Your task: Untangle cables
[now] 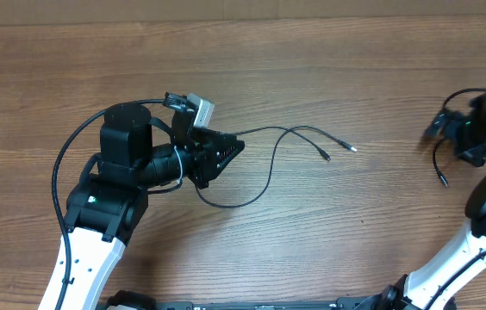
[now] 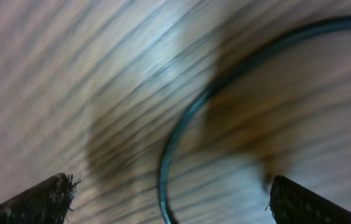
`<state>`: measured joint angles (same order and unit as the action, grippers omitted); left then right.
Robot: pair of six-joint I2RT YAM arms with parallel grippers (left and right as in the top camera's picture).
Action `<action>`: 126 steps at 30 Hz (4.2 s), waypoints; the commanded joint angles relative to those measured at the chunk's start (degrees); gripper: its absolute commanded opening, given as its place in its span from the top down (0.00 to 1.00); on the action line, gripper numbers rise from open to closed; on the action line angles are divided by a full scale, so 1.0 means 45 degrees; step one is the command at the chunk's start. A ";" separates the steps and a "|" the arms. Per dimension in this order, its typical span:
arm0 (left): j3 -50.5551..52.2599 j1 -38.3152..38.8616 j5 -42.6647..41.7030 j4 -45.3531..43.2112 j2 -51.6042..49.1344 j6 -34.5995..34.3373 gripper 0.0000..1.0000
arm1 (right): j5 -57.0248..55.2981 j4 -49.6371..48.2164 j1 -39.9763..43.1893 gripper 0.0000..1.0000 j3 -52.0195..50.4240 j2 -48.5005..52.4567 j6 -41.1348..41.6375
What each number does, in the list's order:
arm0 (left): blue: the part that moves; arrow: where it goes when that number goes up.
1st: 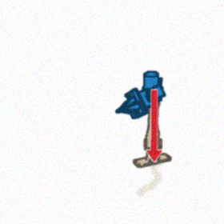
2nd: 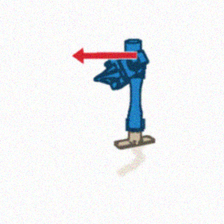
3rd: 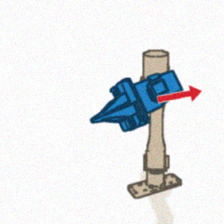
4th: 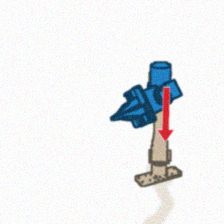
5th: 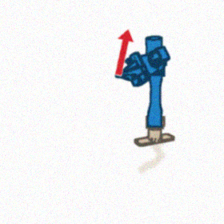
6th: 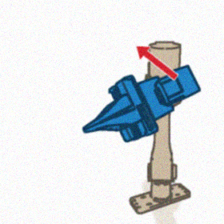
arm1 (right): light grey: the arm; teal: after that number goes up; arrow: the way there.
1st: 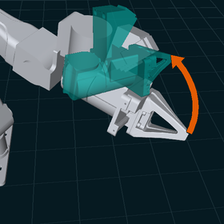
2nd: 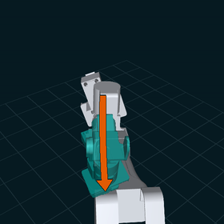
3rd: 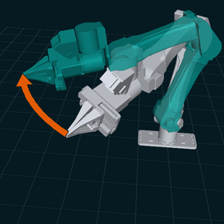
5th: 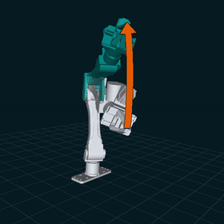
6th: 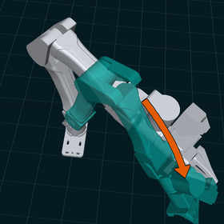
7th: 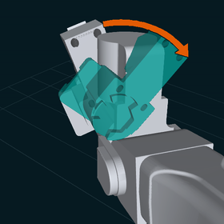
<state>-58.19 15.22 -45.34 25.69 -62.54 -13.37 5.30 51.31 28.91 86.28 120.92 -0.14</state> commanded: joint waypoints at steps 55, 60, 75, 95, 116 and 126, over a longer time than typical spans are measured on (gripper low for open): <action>0.0073 -0.0073 0.0131 0.2550 0.0151 0.1180 0.81 | 0.1948 0.2021 0.1209 0.15 -0.3876 -0.6513 -0.2113; 0.0073 -0.0073 0.0117 0.2618 0.0151 0.1171 0.81 | 0.0840 0.0427 0.1209 0.14 -0.5620 -0.6509 -0.0593; 0.0073 -0.0073 0.0126 0.2555 0.0189 0.1156 0.78 | -0.0330 -0.3619 0.1214 0.13 -0.7286 -0.5770 0.0699; 0.0073 -0.0073 0.0126 0.2424 0.0185 0.0967 0.77 | 0.0602 -0.6455 0.1219 0.96 -0.7616 -0.3988 0.1307; 0.0073 -0.0068 0.0073 0.2613 0.0185 0.0364 0.75 | -0.4741 -0.7383 0.4061 0.96 -0.2035 -0.3988 0.0986; 0.0073 -0.0068 0.0073 0.2448 0.0185 0.0350 0.75 | -0.0593 -0.7130 0.6533 0.03 -0.2035 -0.3983 0.0933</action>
<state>-58.19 15.22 -44.97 37.39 -62.48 -11.00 -9.58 19.27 57.82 76.18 103.46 7.18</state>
